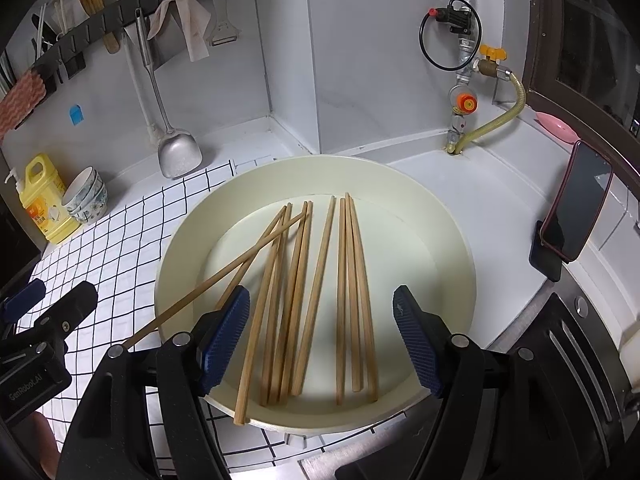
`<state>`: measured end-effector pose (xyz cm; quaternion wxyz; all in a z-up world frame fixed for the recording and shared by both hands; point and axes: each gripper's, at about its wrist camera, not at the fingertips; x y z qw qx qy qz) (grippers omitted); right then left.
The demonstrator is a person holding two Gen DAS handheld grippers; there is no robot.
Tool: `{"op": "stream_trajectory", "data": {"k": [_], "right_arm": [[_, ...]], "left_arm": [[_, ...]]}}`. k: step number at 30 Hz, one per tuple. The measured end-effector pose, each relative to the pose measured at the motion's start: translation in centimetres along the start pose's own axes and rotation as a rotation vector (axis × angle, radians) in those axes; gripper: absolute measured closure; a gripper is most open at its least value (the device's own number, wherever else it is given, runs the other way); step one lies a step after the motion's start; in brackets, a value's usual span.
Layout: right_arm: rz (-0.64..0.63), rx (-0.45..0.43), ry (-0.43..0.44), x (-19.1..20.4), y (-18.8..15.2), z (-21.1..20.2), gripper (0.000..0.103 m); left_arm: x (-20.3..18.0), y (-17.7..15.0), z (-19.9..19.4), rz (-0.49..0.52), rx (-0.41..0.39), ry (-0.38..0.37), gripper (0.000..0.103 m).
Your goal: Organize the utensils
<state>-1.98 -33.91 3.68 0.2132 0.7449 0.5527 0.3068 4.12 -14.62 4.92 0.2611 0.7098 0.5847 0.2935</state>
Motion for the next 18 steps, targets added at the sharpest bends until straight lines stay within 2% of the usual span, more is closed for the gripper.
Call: {"op": "stream_trajectory", "data": {"k": [18], "right_arm": [[-0.003, 0.000, -0.004, 0.03, 0.05, -0.14, 0.032]], "left_arm": [[-0.37, 0.35, -0.43, 0.007, -0.013, -0.011, 0.006]]}}
Point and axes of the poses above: each gripper's, at about its wrist camera, not at the fingertips, and z roughly the way its jaws point, x to its left, y to its top, and after that the axes turned 11 degrees about y, right-handed
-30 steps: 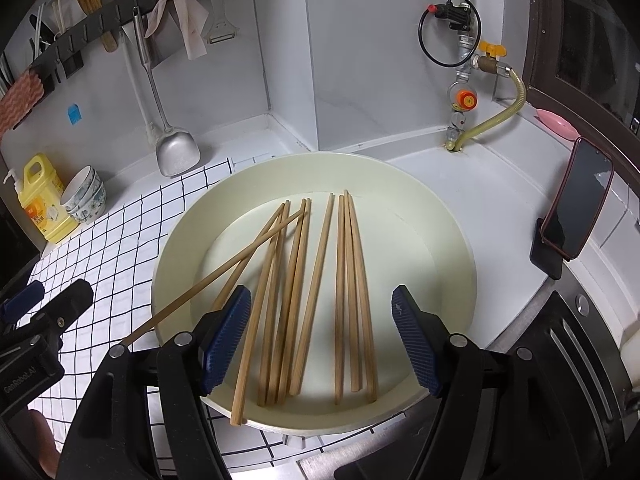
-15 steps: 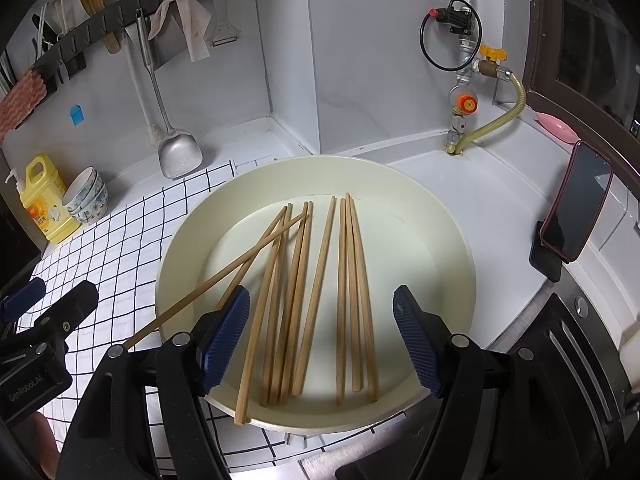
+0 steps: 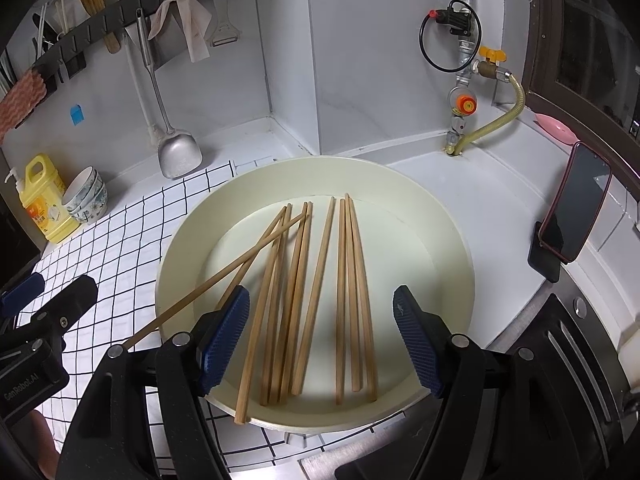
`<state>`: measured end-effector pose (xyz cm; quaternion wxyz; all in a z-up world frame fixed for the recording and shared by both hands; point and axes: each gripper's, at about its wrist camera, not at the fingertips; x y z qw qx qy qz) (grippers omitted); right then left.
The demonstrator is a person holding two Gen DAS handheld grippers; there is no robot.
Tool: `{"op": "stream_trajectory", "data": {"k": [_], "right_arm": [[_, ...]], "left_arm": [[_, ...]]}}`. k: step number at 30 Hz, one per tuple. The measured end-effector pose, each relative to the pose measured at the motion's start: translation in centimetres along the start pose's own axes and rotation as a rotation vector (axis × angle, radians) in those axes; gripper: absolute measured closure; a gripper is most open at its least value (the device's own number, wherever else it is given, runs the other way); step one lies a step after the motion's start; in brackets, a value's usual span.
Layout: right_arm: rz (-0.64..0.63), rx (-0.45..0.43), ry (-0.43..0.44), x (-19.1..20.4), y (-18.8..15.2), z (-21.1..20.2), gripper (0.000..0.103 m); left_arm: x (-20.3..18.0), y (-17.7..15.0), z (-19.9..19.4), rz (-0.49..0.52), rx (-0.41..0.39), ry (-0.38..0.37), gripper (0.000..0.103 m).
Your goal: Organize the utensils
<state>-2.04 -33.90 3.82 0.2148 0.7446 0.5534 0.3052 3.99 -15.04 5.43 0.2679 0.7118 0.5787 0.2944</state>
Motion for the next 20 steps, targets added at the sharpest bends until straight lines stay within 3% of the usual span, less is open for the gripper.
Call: {"op": "stream_trajectory", "data": {"k": [12, 20], "right_arm": [[0.000, 0.000, 0.000, 0.04, -0.03, 0.04, 0.032], [-0.006, 0.001, 0.002, 0.27, -0.08, 0.19, 0.032]], "left_arm": [[-0.18, -0.03, -0.26, 0.005, -0.007, -0.033, 0.006], [0.43, -0.57, 0.16, -0.007, 0.007, 0.007, 0.006]]}}
Point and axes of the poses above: each gripper's, at about its wrist camera, not at the fingertips, and z roughly the way its jaws point, x to its left, y to its top, and after that the axes turned 11 degrees about y, right-handed
